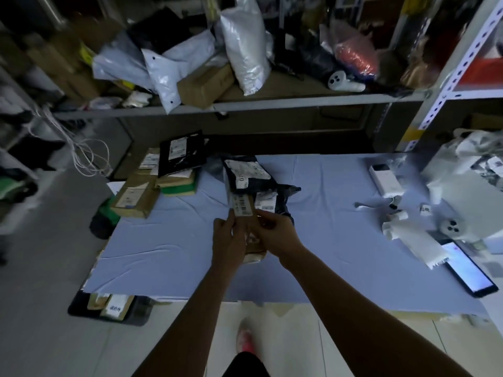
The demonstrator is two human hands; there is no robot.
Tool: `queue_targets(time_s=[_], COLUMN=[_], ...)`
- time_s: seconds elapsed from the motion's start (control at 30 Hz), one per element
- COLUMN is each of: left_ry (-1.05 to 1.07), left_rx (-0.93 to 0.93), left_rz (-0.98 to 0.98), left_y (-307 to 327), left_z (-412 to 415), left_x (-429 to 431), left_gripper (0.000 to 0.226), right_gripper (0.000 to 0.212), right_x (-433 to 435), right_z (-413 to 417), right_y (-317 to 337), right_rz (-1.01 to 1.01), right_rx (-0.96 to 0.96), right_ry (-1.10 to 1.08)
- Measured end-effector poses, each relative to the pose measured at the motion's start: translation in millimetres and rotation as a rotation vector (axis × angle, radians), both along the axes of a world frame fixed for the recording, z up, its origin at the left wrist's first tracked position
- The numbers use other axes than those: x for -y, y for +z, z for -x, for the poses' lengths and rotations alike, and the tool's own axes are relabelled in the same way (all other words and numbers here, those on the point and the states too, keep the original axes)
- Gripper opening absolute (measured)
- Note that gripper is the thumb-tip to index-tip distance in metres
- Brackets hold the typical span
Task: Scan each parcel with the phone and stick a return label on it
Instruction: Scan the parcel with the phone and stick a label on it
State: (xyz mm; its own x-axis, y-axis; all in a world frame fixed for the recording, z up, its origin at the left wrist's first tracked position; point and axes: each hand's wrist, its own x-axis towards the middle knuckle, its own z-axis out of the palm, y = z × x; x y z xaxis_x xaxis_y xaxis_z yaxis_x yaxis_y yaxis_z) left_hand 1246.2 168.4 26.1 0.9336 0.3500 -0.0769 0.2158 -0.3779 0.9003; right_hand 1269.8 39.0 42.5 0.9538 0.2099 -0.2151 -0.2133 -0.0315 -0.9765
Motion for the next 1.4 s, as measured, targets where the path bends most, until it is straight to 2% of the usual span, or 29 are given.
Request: queue_targets(time_s=[0.17,0.33,0.53,0.67,0.73,0.87,0.93,0.97,1.03,1.13,1.2,1.23,1.27,1.33,1.4], left_ry=[-0.043,-0.009,0.022,-0.042,-0.109,-0.157,-0.198,-0.249,-0.360,-0.440,-0.399,-0.381,-0.398,-0.550,-0.779], left_rx=[-0.057,0.081,0.111,0.157,0.153,0.094,0.060,0.060,0.091,0.205,0.219,0.203,0.167,-0.021,-0.217], left_rz=[-0.066,-0.032,0.315,0.345,0.296,0.317,0.436,0.432,0.333,-0.010,-0.239,-0.358,-0.495,-0.759,-0.906], left_y=[7.9,-5.0,-16.2,-18.7,-23.1,-32.3,-36.5,-42.1,-50.8,-62.1,-66.0,-67.7,-68.3,-70.4,-77.2], left_z=[-20.5,-46.0,-74.5,-78.9,-79.0,-69.0,-66.2,-64.9,-60.0,-59.8,-65.8,-69.8,-73.4,-79.6,-83.3], left_x=[31.3,75.2,127.0,164.2,186.4,232.7,254.5,263.5,279.8,291.9,293.4,293.2,293.5,295.6,298.7], left_gripper=[0.041,0.041,0.044,0.053,0.045,0.015,0.031,0.043,0.052,0.040,0.039,0.047,0.058,0.077,0.083], right_gripper=[0.021,0.026,0.030,0.029,0.035,0.061,0.057,0.056,0.058,0.065,0.066,0.066,0.068,0.071,0.072], right_x=[34.8,70.7,119.9,158.5,178.5,225.2,255.9,271.1,308.6,364.5,391.8,401.3,407.7,413.5,415.7], right_z=[-10.3,-36.5,-73.4,-80.8,-81.7,-77.9,-76.9,-76.7,-74.5,-69.8,-66.3,-63.9,-61.2,-54.6,-46.7], right_y=[5.1,-0.2,6.1,8.0,6.9,-7.0,-17.8,-22.2,-30.3,-43.1,-54.2,-61.2,-68.1,-81.6,-94.4], right_rz=[-0.064,-0.018,0.055,0.147,0.207,0.327,0.394,0.426,0.449,0.487,0.628,0.708,0.766,0.825,0.805], right_rx=[-0.065,-0.043,-0.021,0.000,-0.027,-0.114,-0.131,-0.125,-0.123,-0.066,0.010,0.029,0.036,0.041,0.071], right_ry=[-0.072,-0.090,-0.049,-0.094,-0.131,-0.141,-0.083,-0.050,0.006,0.092,0.210,0.267,0.312,0.408,0.485])
